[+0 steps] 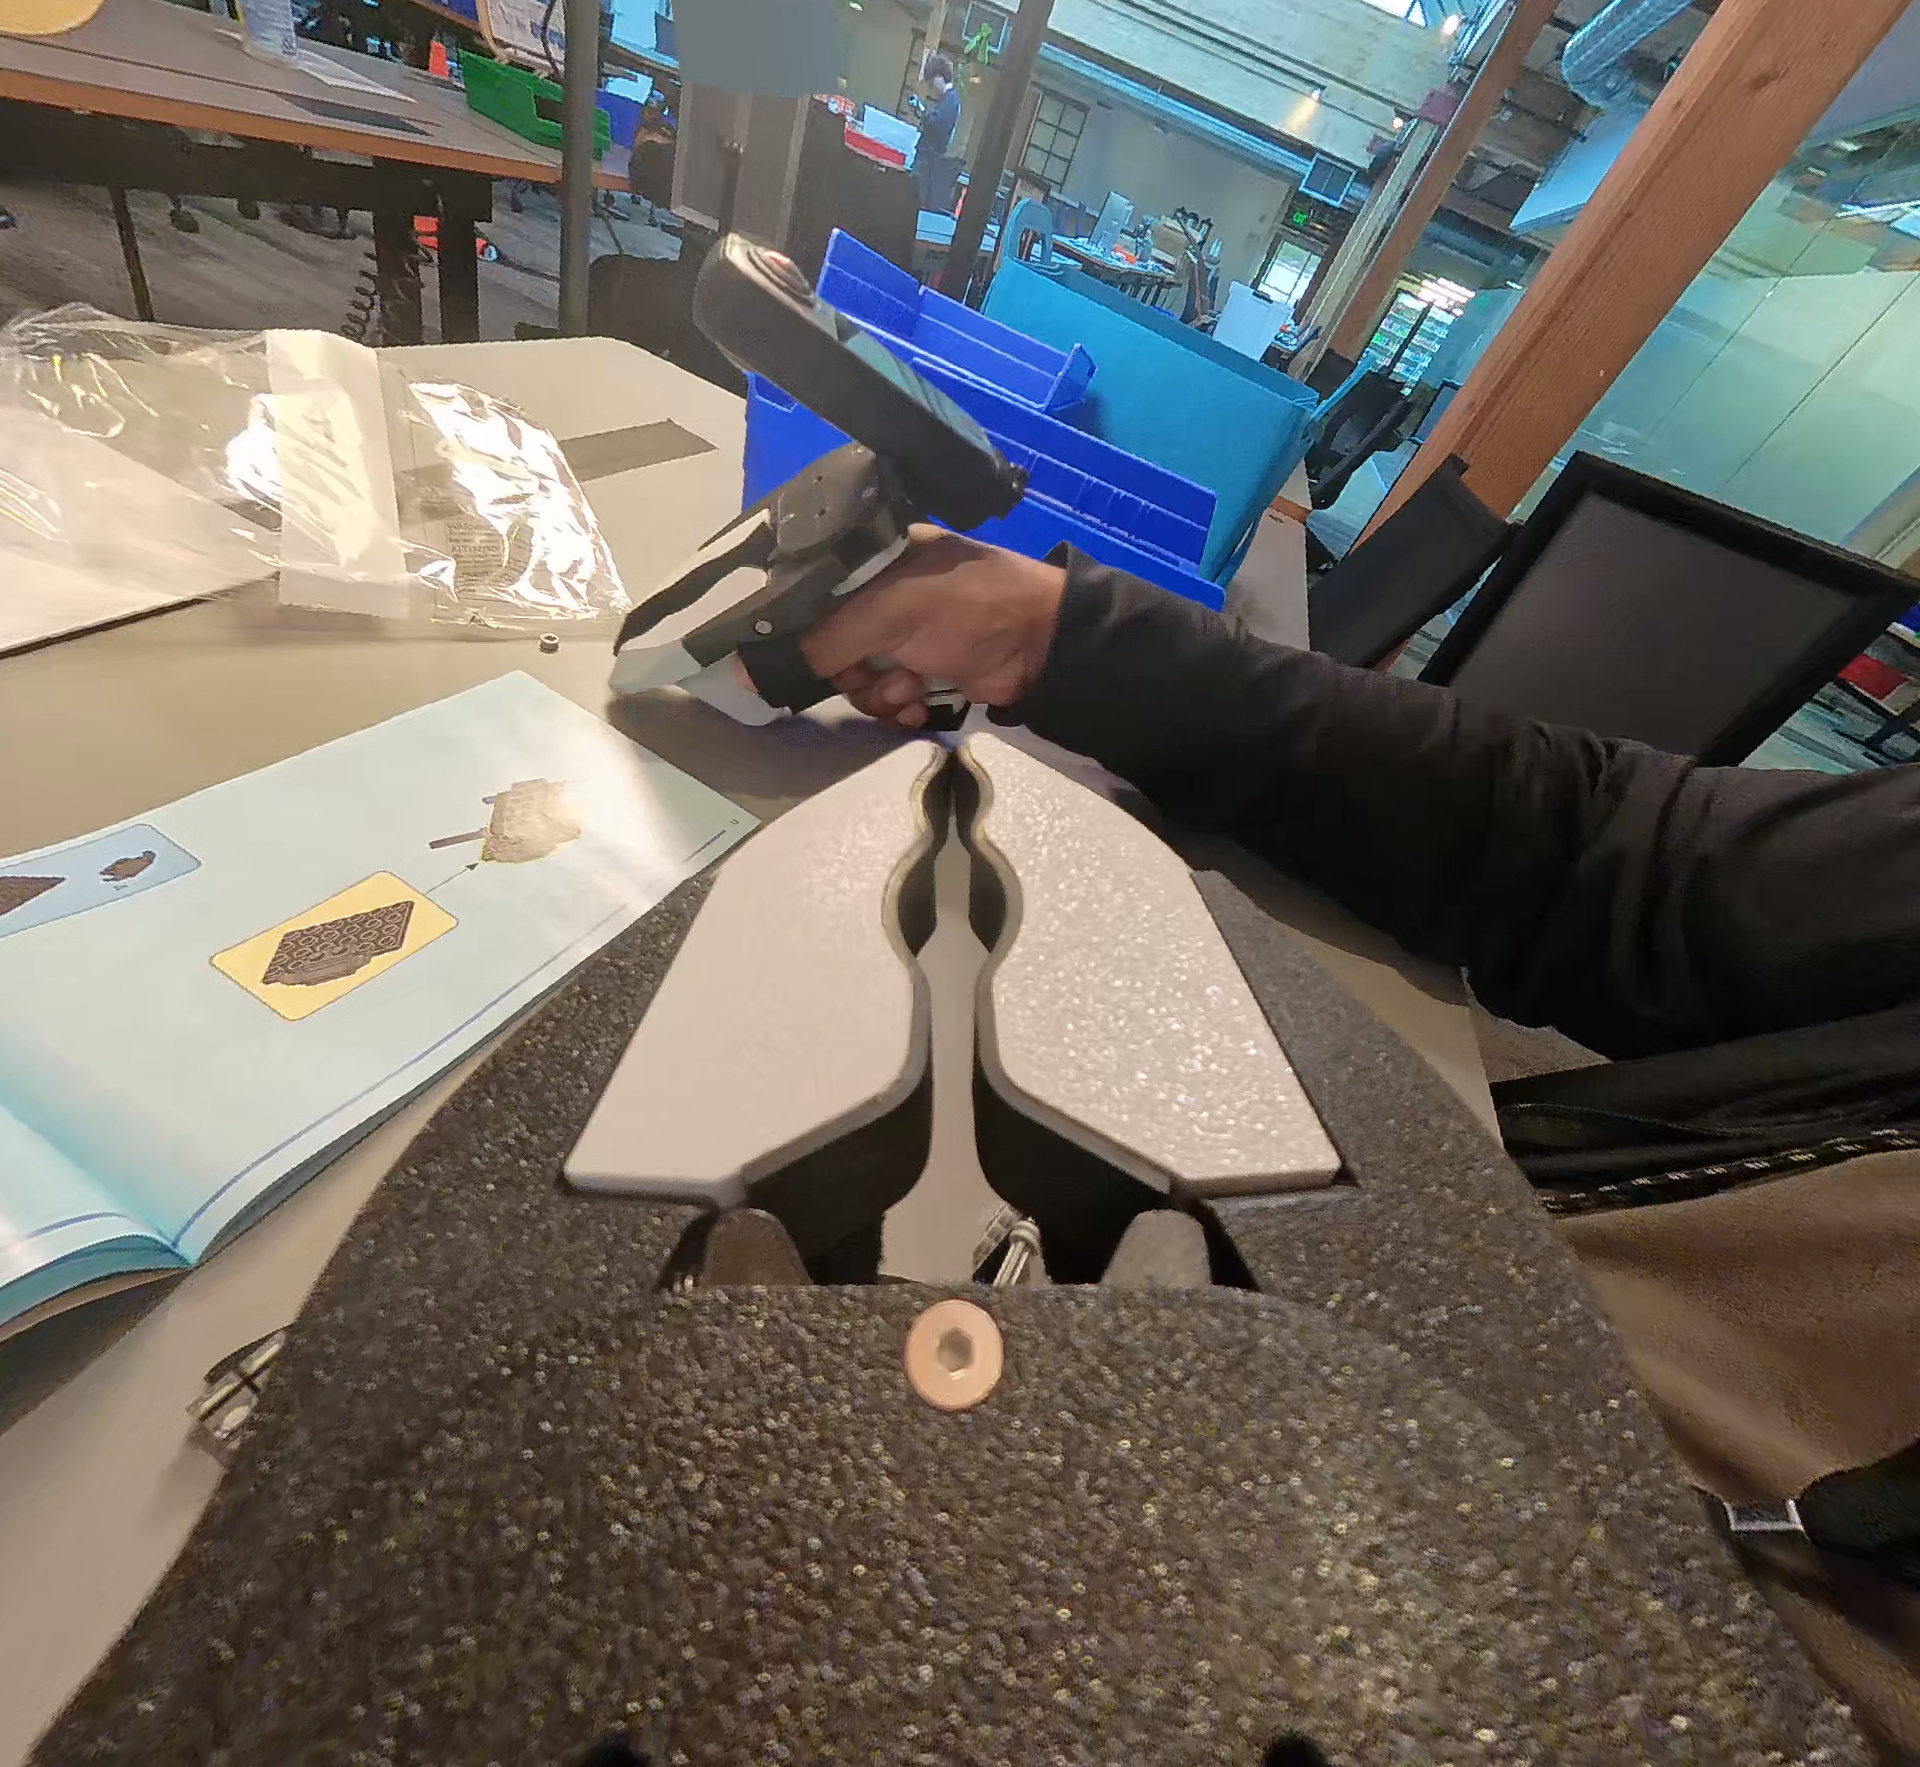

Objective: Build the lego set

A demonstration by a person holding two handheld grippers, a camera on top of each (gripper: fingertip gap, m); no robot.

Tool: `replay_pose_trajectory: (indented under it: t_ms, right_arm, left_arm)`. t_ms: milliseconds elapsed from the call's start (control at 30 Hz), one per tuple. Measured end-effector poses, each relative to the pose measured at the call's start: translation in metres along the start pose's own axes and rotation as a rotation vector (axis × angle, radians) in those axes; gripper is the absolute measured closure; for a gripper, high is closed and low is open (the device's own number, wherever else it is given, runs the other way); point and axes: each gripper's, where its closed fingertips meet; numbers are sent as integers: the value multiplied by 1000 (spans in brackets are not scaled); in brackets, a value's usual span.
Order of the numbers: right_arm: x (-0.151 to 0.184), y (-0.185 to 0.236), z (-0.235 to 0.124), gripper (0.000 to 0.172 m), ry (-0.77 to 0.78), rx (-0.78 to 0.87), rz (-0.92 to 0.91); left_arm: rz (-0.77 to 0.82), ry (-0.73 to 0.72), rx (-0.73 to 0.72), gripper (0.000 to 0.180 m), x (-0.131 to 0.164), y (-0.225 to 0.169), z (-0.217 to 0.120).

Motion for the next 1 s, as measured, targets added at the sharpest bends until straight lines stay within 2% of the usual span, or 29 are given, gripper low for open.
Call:
replay_pose_trajectory:
  t_ms: [267,733,1000]
  right_arm:
    - [-11,-18,11,153,-2,-58,80]
    - [-11,-11,15,157,227,-118,56]
    - [-19,-19,18,154,277,-89,85]
  left_arm:
    - [-1,-10,-12,180,-4,6,-9]
    - [23,-8,-6,180,-9,0,-11]
    - [25,-5,0,180,-10,-1,-11]
Point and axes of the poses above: each gripper's, where its closed fingertips meet, z out along the fingers, x out of its underside, y = z × x across the jaws, and after that the axes turned 5 degrees about z, right-handed
